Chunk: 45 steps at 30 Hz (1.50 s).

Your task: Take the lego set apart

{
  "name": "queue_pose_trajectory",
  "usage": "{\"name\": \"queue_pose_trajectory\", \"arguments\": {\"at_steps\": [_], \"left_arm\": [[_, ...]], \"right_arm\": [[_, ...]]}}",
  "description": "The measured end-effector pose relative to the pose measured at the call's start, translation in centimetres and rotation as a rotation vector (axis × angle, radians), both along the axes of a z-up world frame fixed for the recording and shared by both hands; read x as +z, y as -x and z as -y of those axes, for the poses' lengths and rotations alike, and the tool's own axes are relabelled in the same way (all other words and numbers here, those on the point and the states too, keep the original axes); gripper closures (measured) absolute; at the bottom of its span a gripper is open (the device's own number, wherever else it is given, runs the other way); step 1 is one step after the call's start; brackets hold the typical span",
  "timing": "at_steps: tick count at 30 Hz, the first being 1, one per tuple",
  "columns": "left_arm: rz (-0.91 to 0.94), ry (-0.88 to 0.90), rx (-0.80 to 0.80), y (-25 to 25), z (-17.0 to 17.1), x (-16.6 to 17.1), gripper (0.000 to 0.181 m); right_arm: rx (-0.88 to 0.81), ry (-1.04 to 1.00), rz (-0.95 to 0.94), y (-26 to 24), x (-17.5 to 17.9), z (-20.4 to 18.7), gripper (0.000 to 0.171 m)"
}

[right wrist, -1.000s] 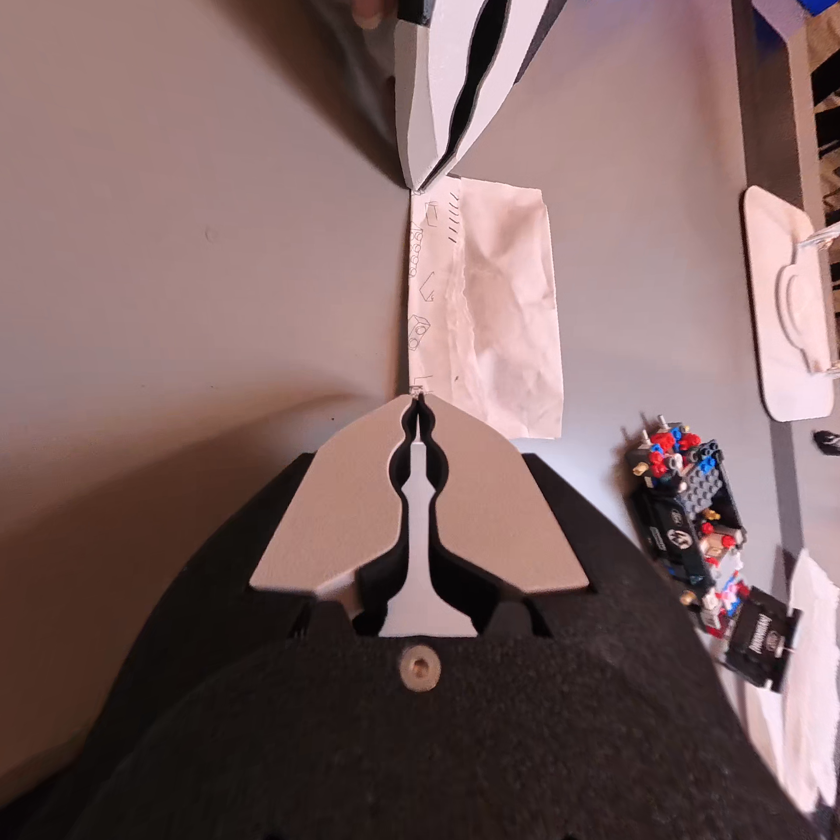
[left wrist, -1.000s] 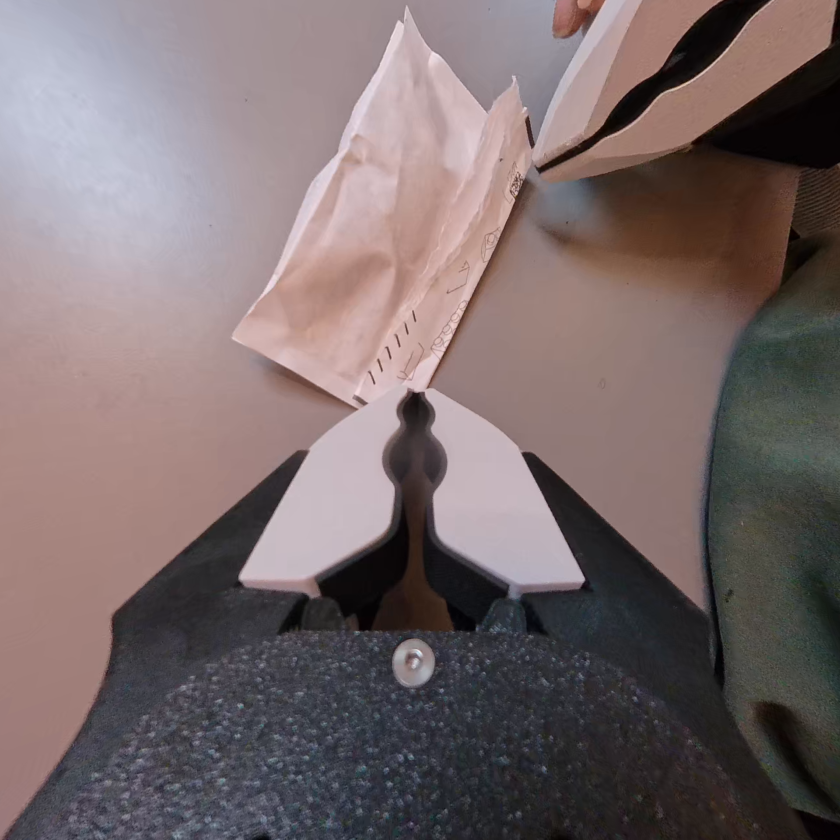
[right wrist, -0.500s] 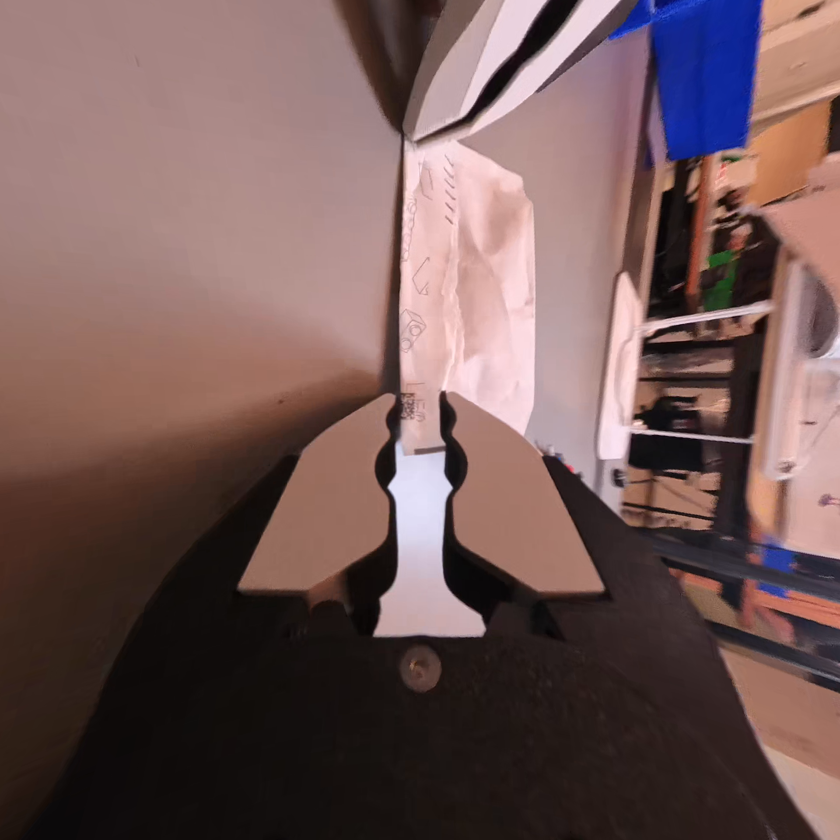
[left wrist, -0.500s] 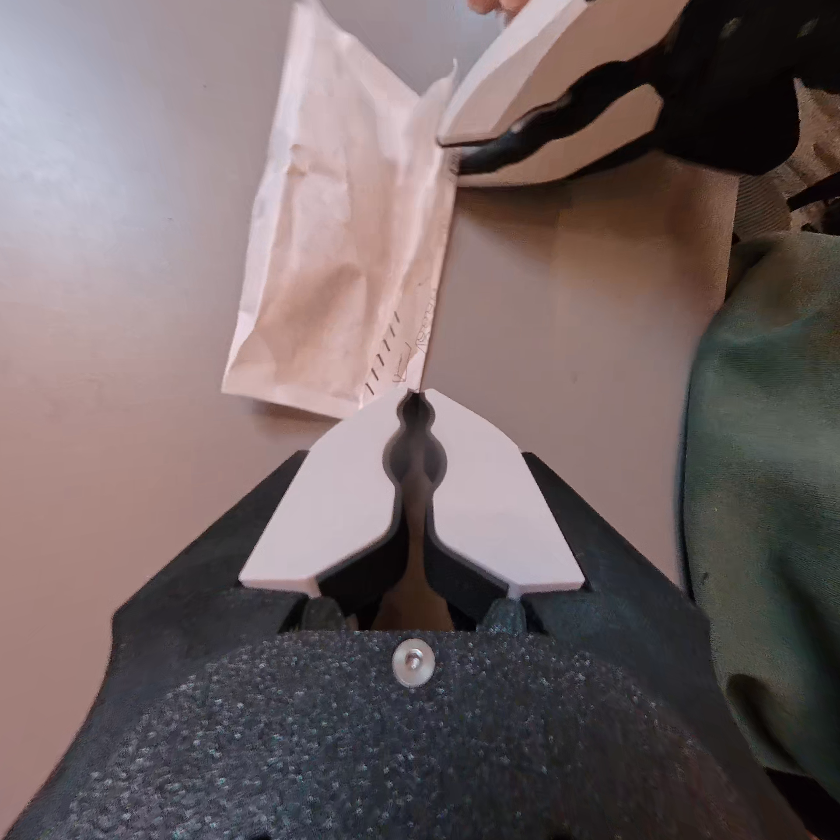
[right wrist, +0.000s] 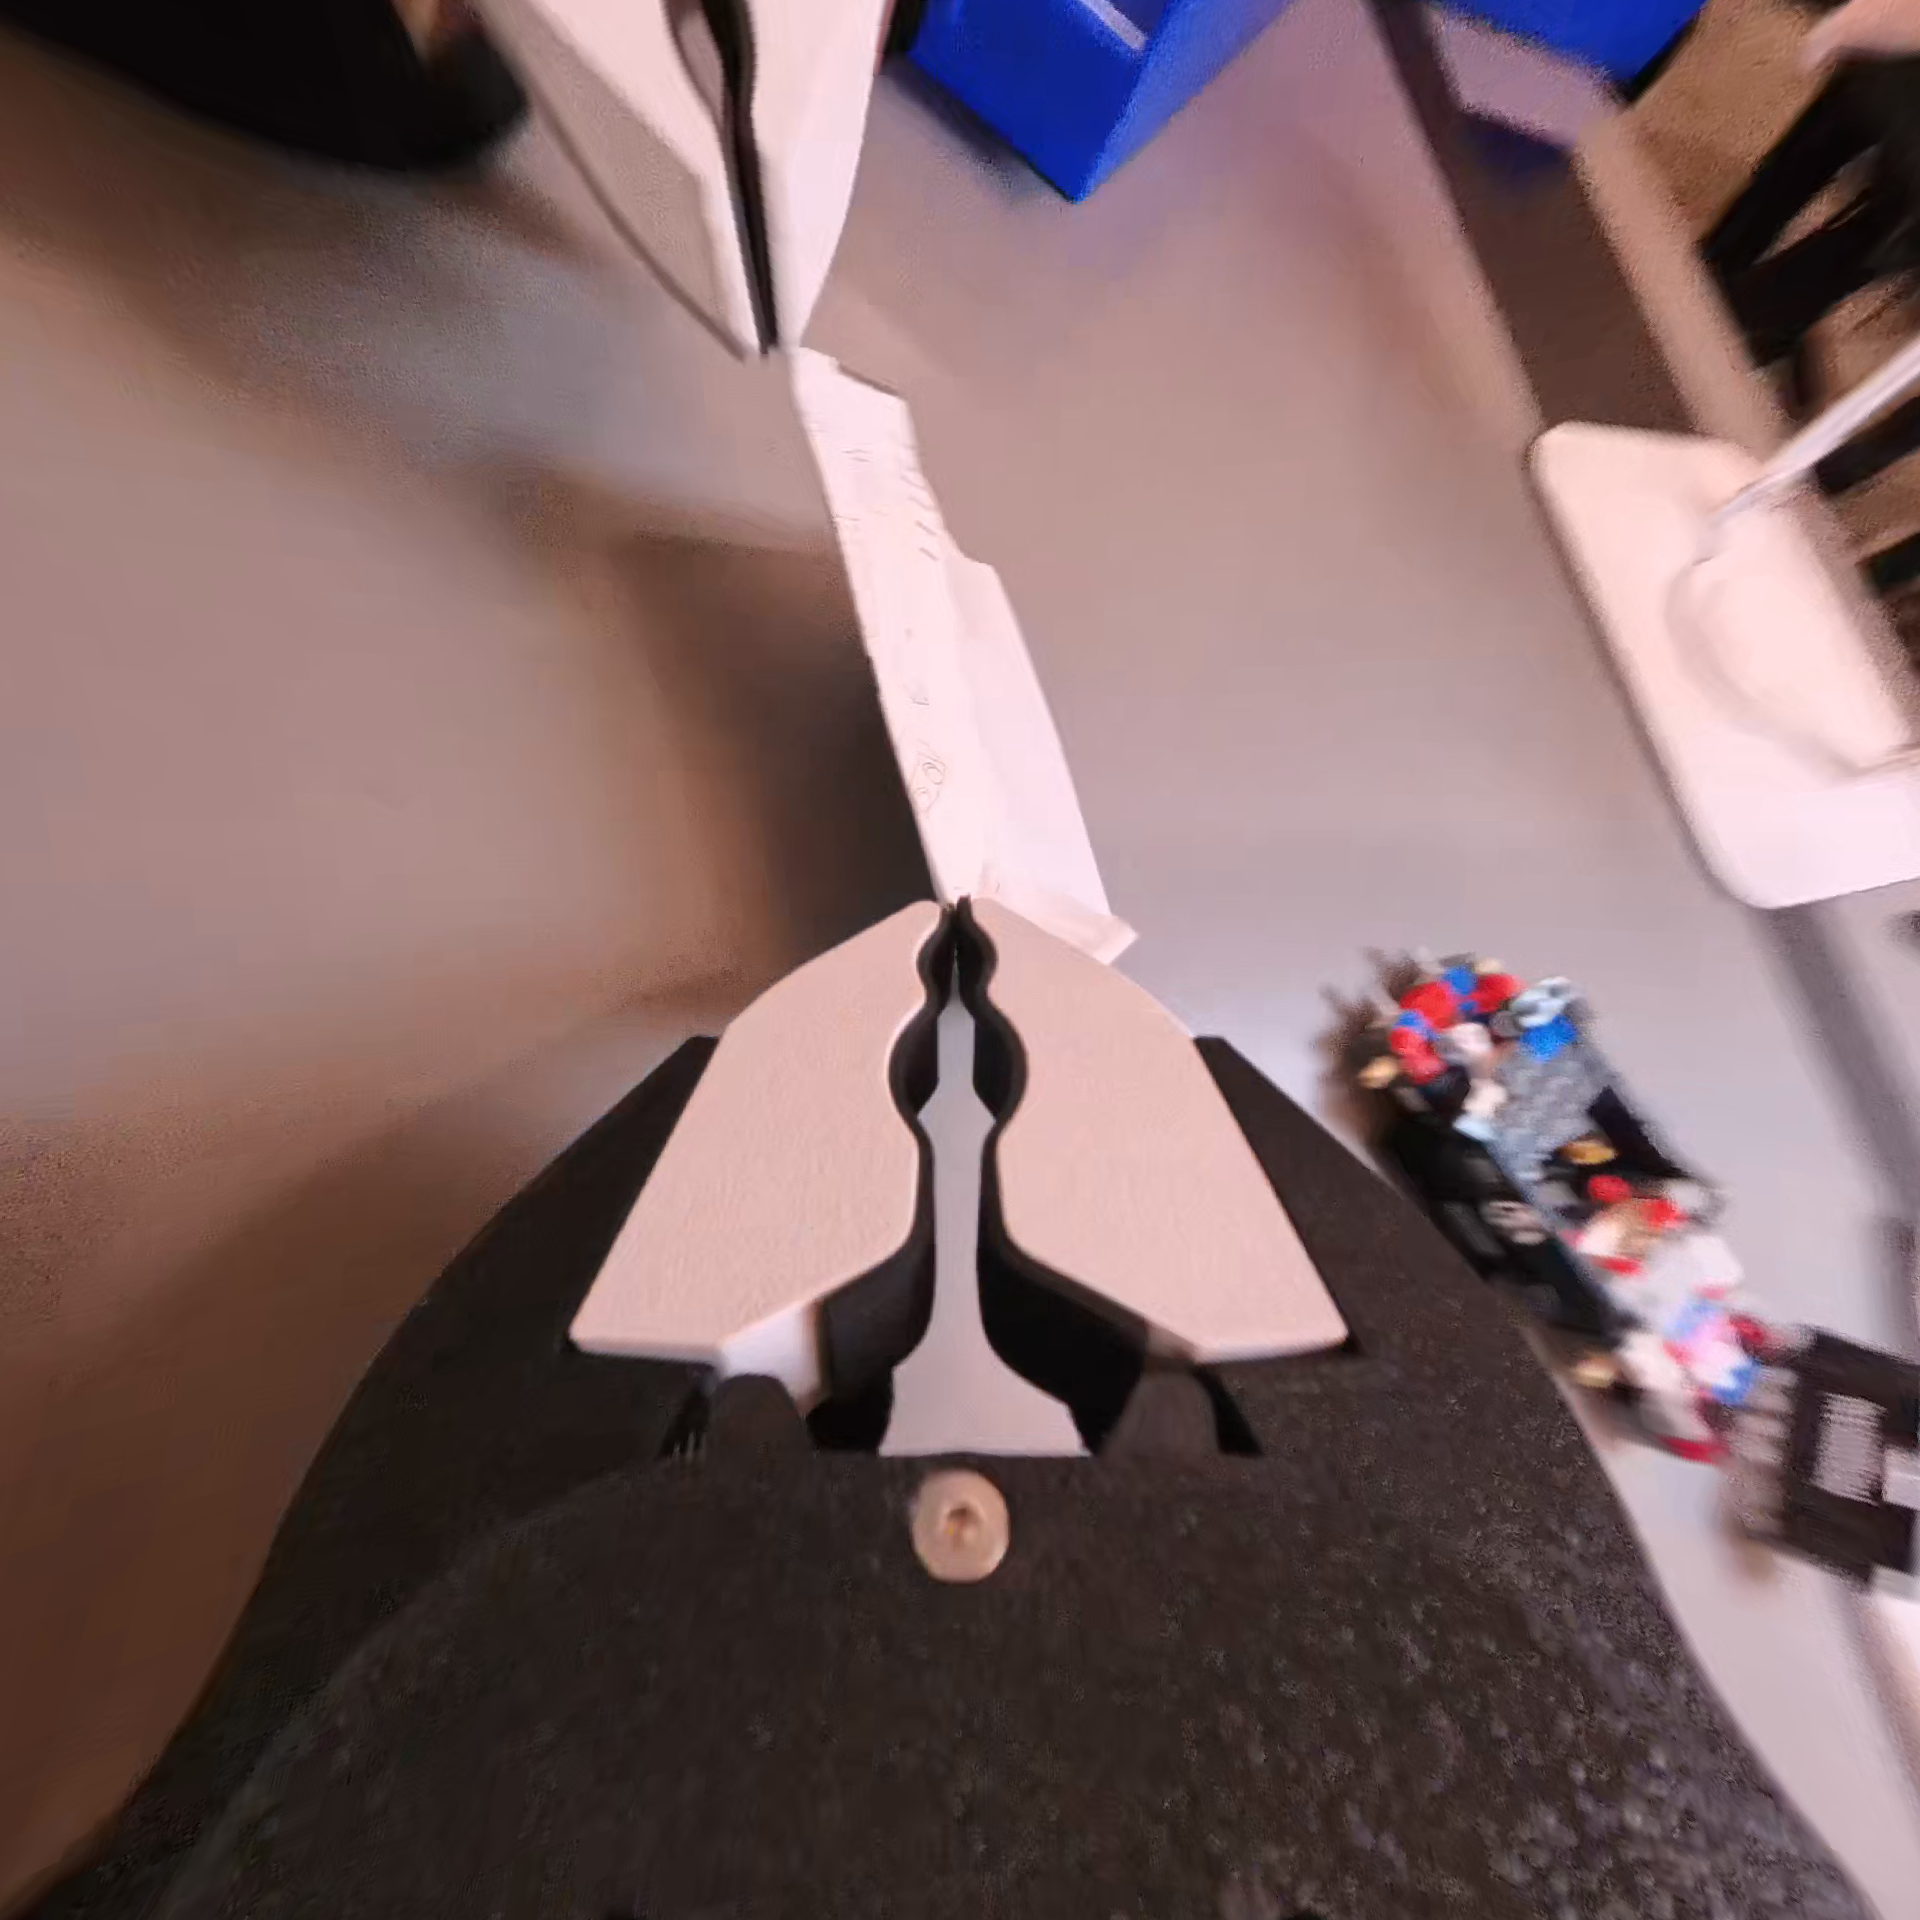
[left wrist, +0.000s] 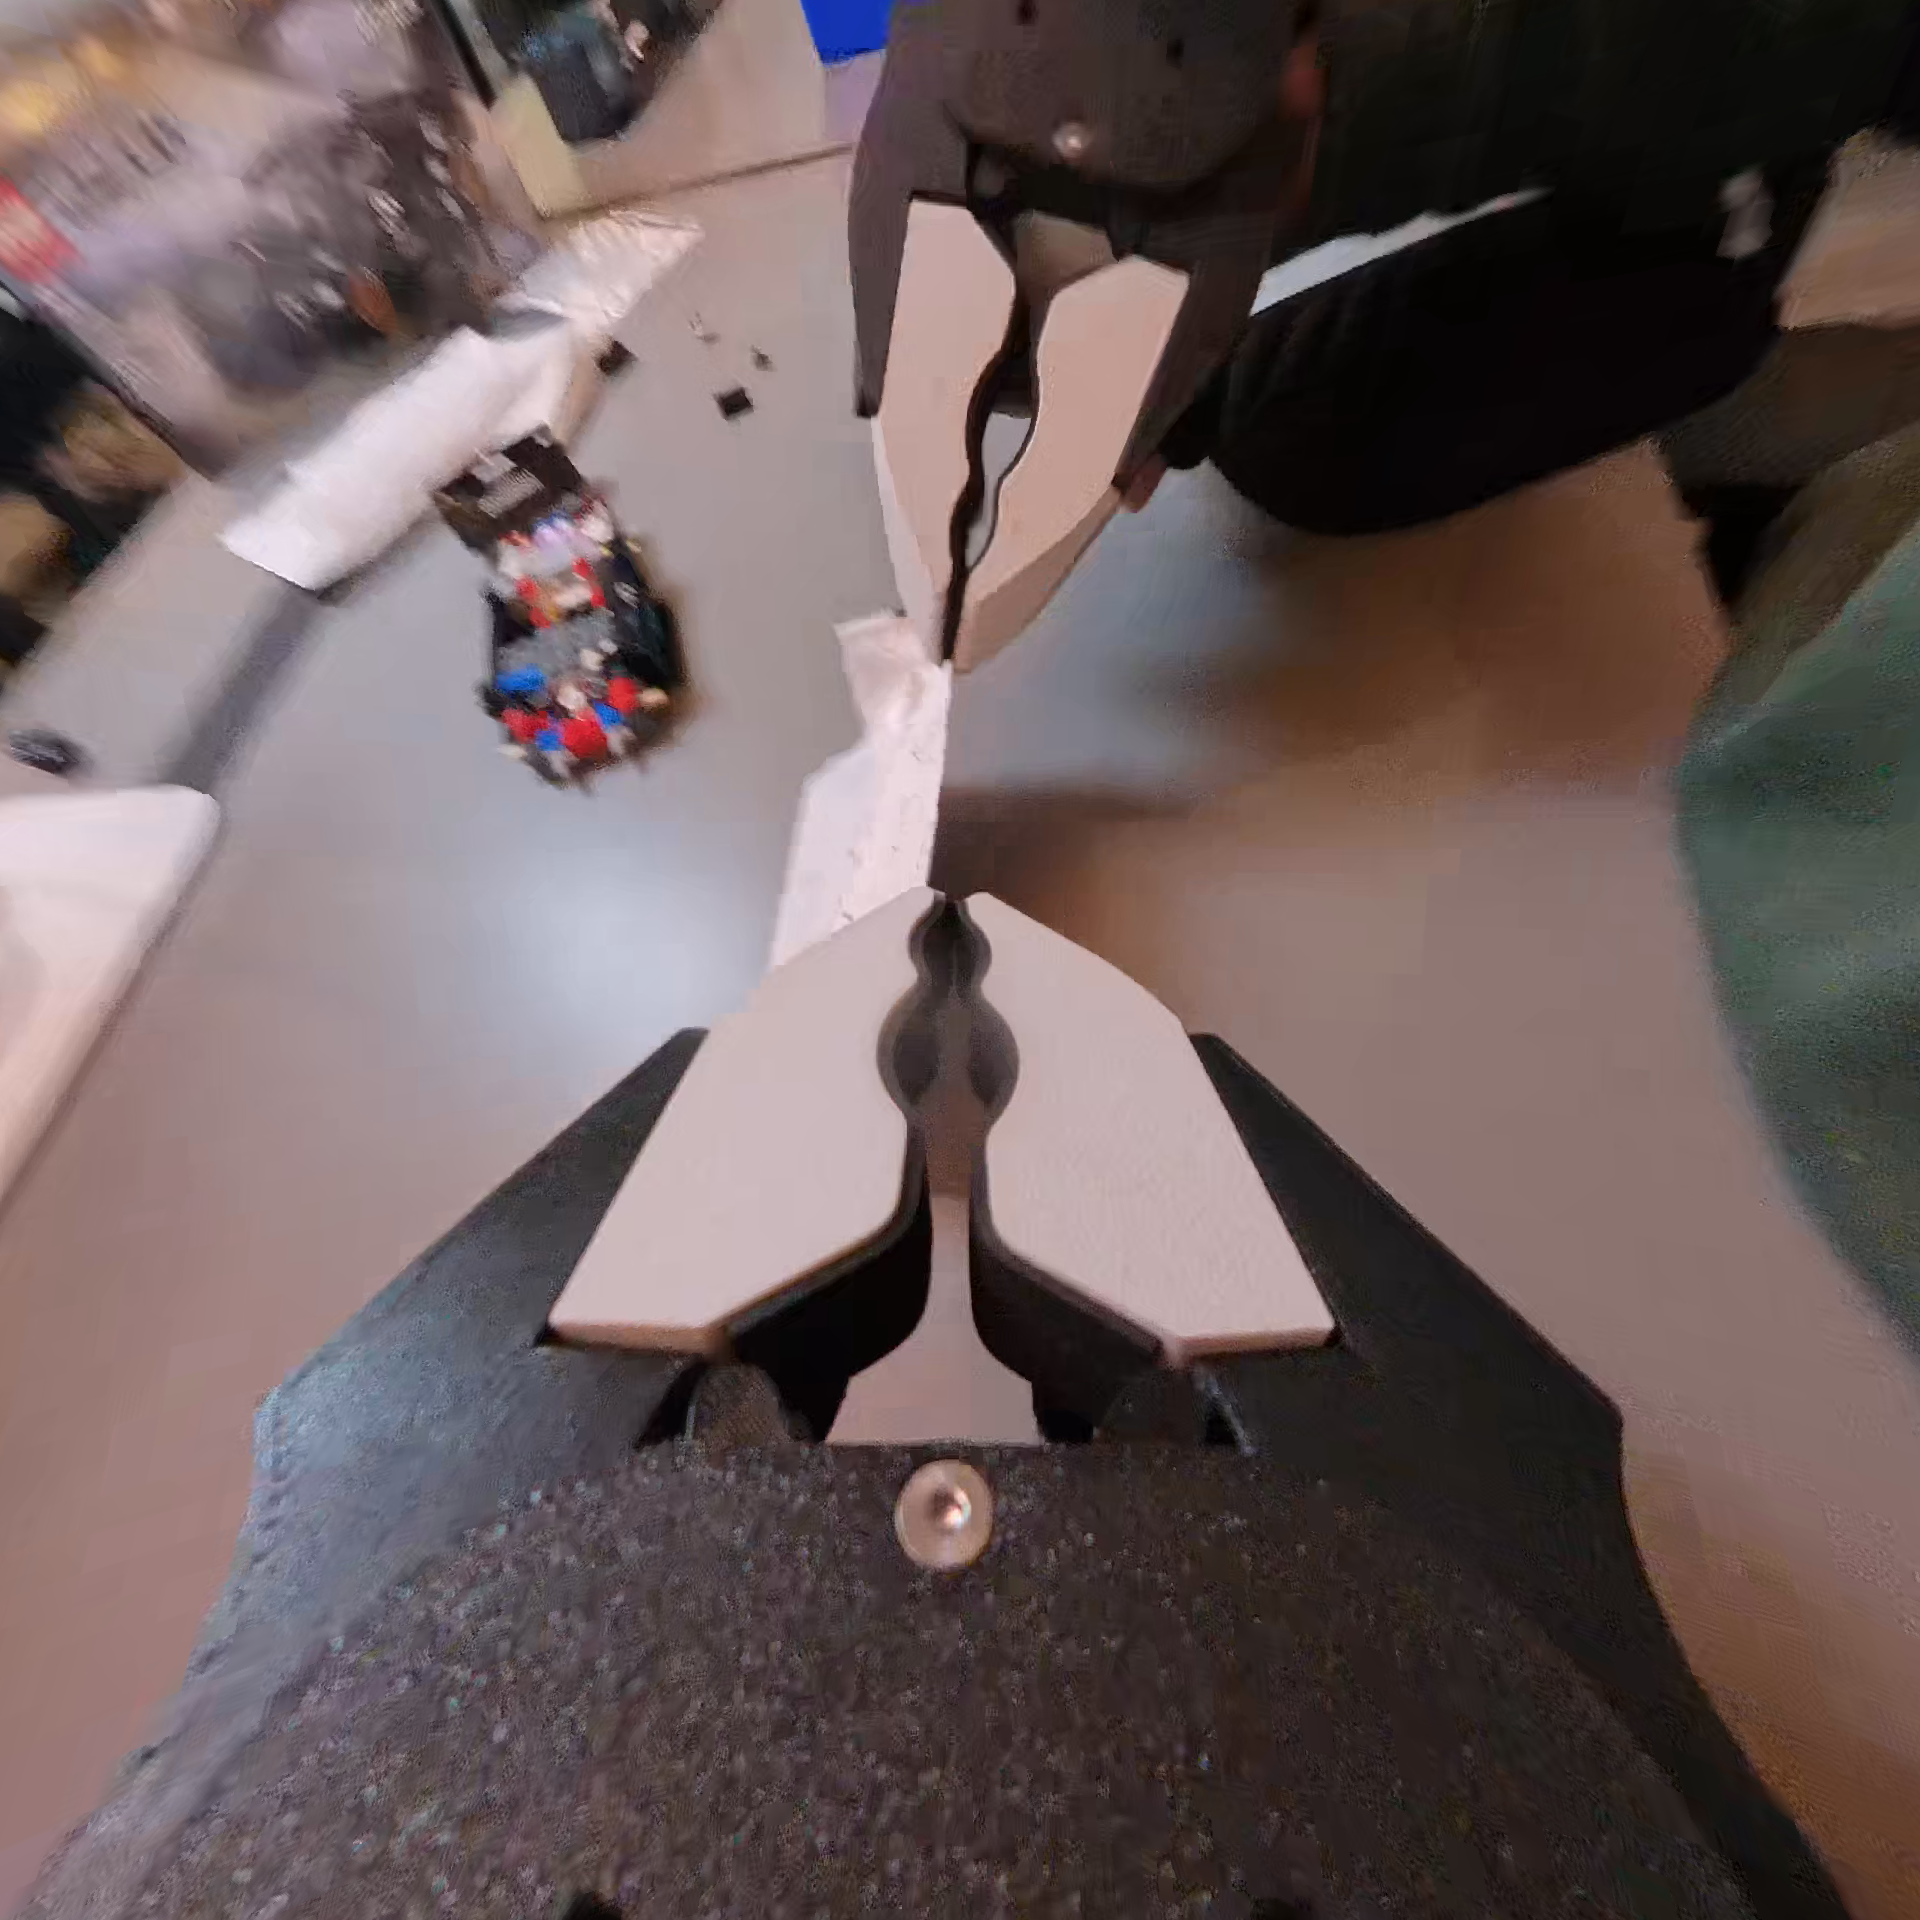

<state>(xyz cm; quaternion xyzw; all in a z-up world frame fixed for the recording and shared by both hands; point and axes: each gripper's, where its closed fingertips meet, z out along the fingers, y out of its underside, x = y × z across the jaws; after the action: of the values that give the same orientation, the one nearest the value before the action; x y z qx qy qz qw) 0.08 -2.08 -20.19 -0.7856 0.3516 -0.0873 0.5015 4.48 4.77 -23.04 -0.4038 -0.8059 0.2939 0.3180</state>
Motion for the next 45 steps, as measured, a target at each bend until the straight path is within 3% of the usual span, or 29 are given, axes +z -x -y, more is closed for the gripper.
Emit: {"name": "queue_pose_trajectory", "arguments": {"at_steps": [4, 5, 6, 7, 15, 16, 17, 18, 23, 27, 29, 30, 32, 33, 38, 41, 43, 45], "left_arm": [[-0.093, -0.138, 0.041, -0.5, -0.9, 1.0, 0.181], [-0.060, -0.159, 0.065, -0.7, -1.3, 1.5, 0.089], [-0.057, -0.070, 0.094, -0.4, -1.5, 0.7, 0.073], [-0.053, -0.021, 0.117, 0.1, -1.6, 0.0, 0.069], [-0.107, -0.022, 0.066, 0.9, -1.7, -2.0, 0.132], [-0.140, 0.011, 0.042, 0.9, -1.6, -3.1, 0.145], [-0.186, 0.050, -0.001, 0.8, -1.2, -4.2, 0.171], [-0.209, 0.040, -0.002, 0.7, -1.3, -4.4, 0.174], [0.002, 0.111, 0.032, 0.8, -1.4, -3.0, 0.180], [0.215, 0.188, -0.009, 0.6, -0.7, -2.4, 0.180], [0.259, 0.197, -0.060, -0.1, -0.4, -2.2, 0.180], [0.266, 0.201, -0.072, -0.3, -0.3, -2.2, 0.180], [0.298, 0.216, -0.086, -0.4, -0.2, -2.0, 0.180], [0.329, 0.222, -0.093, -0.4, -0.1, -1.8, 0.180], [0.531, 0.235, -0.108, -0.5, -0.2, 0.0, 0.180], [0.604, 0.140, -0.078, 0.0, -0.7, 1.6, 0.176], [0.654, 0.093, -0.070, 0.0, -0.8, 2.8, 0.172], [0.629, 0.084, -0.044, 0.1, -0.9, 3.1, 0.181]], "right_arm": [[0.019, 0.221, 0.104, -0.4, 1.0, 0.7, 0.171], [0.026, 0.235, 0.111, -0.4, 1.1, 0.7, 0.171], [0.035, 0.244, 0.113, -0.4, 1.1, 0.8, 0.171], [0.041, 0.252, 0.117, -0.4, 1.1, 0.9, 0.171], [0.077, 0.327, 0.121, -0.6, 1.1, 1.3, 0.171], [0.085, 0.344, 0.123, -0.6, 1.2, 1.4, 0.171], [0.089, 0.360, 0.124, -0.6, 1.2, 1.4, 0.171], [0.092, 0.371, 0.126, -0.5, 1.2, 1.3, 0.171], [0.103, 0.431, 0.004, -0.1, 2.7, 0.9, 0.163], [0.135, 0.446, -0.133, 0.3, 4.3, 1.0, 0.110], [0.156, 0.424, -0.165, 0.8, 4.2, 1.1, 0.103], [0.191, 0.418, -0.148, 0.8, 3.7, 1.5, 0.113], [0.281, 0.431, -0.124, 0.1, 3.5, 2.7, 0.162], [0.287, 0.441, -0.121, 0.0, 3.5, 2.8, 0.169], [0.250, 0.734, -0.020, -0.1, 4.3, 2.1, 0.170], [0.232, 0.970, 0.041, 0.0, 5.7, 2.1, 0.171], [0.210, 1.026, 0.034, 0.2, 6.1, 1.8, 0.171], [0.195, 1.025, 0.019, 0.4, 6.2, 1.6, 0.171]]}}
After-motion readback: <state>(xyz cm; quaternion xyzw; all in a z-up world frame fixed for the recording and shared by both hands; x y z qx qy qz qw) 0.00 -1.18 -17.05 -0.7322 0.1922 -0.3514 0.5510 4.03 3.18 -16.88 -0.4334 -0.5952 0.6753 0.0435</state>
